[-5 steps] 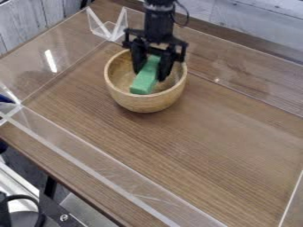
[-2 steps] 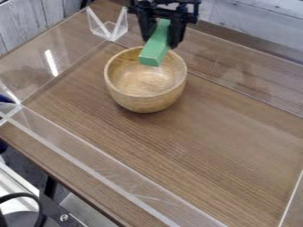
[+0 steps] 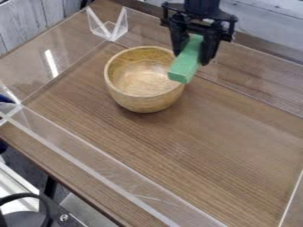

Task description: Remove the green block from inside the brown bowl and put it on the table

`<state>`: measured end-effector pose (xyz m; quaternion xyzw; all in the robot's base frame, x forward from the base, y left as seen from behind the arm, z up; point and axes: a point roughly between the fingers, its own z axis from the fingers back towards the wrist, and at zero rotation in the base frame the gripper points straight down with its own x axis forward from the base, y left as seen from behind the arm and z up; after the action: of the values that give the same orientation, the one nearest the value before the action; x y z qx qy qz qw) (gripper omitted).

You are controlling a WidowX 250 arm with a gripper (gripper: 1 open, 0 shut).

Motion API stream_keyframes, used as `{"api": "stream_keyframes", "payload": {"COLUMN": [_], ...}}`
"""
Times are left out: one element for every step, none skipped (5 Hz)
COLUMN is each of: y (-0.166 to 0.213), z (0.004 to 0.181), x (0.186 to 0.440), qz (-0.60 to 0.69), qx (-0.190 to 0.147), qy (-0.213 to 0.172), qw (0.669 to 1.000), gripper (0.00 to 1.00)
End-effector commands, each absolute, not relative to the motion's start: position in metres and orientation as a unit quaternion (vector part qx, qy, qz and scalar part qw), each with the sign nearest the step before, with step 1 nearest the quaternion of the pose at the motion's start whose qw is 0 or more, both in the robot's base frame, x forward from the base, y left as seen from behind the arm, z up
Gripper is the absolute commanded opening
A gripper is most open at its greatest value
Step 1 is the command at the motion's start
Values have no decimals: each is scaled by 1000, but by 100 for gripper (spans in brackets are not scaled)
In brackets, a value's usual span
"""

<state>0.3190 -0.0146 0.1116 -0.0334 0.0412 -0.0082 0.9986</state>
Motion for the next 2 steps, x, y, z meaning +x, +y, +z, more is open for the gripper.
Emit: {"api": "stream_keyframes", "payload": {"y": [-26, -33], "z": [116, 98], "x": [319, 313], "qz": [-26, -36], "qx": [-33, -32], "qy": [24, 42], "qw": [999, 998], "gripper": [0, 0]}}
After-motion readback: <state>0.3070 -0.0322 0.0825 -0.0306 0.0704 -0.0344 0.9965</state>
